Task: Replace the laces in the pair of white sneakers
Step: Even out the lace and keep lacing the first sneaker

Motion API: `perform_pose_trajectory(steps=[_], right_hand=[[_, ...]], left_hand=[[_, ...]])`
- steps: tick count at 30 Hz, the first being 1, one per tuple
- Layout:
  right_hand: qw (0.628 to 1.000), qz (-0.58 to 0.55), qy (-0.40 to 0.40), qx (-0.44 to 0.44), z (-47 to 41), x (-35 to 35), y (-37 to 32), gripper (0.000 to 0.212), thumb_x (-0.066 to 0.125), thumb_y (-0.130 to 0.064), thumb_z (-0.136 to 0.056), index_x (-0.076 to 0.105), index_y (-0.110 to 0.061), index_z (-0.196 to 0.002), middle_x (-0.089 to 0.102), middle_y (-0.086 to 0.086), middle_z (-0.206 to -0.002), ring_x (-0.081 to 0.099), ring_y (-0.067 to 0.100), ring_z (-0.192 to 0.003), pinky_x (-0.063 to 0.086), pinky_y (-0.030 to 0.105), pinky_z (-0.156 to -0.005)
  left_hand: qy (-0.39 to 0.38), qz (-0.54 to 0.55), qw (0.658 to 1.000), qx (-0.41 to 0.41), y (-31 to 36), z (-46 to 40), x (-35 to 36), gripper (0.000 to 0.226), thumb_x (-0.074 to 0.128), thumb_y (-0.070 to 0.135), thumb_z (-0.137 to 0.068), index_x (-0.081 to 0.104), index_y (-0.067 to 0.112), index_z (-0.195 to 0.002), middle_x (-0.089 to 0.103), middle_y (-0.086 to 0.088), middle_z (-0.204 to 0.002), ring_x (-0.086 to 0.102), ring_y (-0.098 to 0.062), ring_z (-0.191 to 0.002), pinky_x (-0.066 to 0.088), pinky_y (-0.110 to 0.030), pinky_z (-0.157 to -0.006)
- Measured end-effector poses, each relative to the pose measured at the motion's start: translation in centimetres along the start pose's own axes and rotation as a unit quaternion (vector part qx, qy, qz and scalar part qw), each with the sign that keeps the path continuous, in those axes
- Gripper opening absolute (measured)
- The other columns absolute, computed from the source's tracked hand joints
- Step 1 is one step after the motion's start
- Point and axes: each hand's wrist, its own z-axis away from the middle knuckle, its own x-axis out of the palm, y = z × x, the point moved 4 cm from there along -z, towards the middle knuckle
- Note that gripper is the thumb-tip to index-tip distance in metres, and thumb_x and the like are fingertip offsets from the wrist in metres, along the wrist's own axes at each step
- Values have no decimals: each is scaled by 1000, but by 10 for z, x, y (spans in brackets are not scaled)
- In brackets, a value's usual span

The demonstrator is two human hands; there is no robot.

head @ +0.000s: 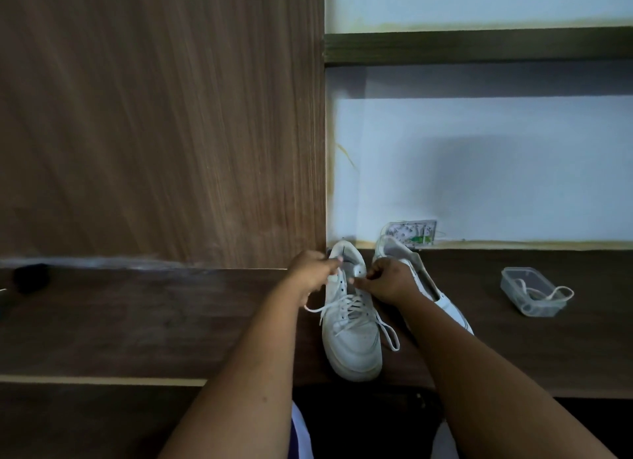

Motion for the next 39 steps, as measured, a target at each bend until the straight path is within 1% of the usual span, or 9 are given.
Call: perform_pose_trajectory(steps=[5,11,15,18,25,31,35,37,39], right_hand=[[998,57,7,-1,-1,-1,-8,30,70,-43,-78,65,-14,-74,58,-5,-64,52,8,-62,36,18,-52],[994,-66,-55,67,-11,-3,7,12,77,-15,-63,70,-6,-64,71,9,-65,71,23,-66,61,38,-68],[980,-163,-64,99,0,-5,10,9,73,-13,-69,72,-5,-66,72,12,-66,72,26,-67,60,41,-72],[987,-134,-64,67,-1,-7,4,16,75,-29,-71,71,-15,-77,73,4,-77,69,21,-75,58,38,-78],[852,-507,-117,58,8,-12,-47,27,45,-21,-100,64,-3,-96,64,9,-77,60,13,-64,51,20,-59],[834,-522,39,176,-2,-46,-25,27,36,-12,-101,63,-12,-102,39,-2,-65,37,6,-40,29,17,-36],[841,-367,350,185,-8,-117,11,23,43,-29,-99,58,-16,-112,58,5,-108,57,16,-98,45,24,-81],[769,-412,478,97,1,-142,18,32,32,-23,-103,59,-9,-115,52,13,-119,50,18,-103,39,22,-87],[778,-347,521,48,13,-158,9,39,31,-20,-103,49,-4,-134,45,18,-128,51,19,-107,33,13,-88]], left_hand=[[-68,338,935,78,34,4,7,12,61,22,-94,65,14,-85,50,8,-56,27,-1,-39,18,-14,-34],[121,-133,976,122,4,-12,3,23,68,33,-89,67,12,-79,62,1,-74,53,-12,-68,39,-22,-58],[188,92,975,68,-2,-15,-13,29,62,34,-93,67,14,-73,65,1,-70,60,-14,-70,48,-26,-69],[140,267,948,101,15,-9,-10,16,62,15,-94,64,11,-78,65,0,-73,59,3,-57,44,-8,-53],[32,230,957,172,27,-4,18,13,63,-1,-90,63,10,-83,64,-4,-74,58,-3,-54,47,-14,-53],[27,82,991,99,12,-10,24,5,67,17,-90,65,13,-92,68,-2,-88,64,-11,-76,51,-23,-66],[33,-180,982,-37,-18,-20,10,16,60,24,-93,63,10,-101,67,-8,-96,65,-22,-86,54,-32,-71],[-45,-184,977,-97,-29,-17,13,10,56,16,-95,62,8,-98,67,-9,-95,63,-17,-75,54,-26,-67],[-66,-164,977,-116,-30,-17,19,11,54,12,-97,62,8,-91,64,-8,-87,57,-13,-65,50,-22,-62]])
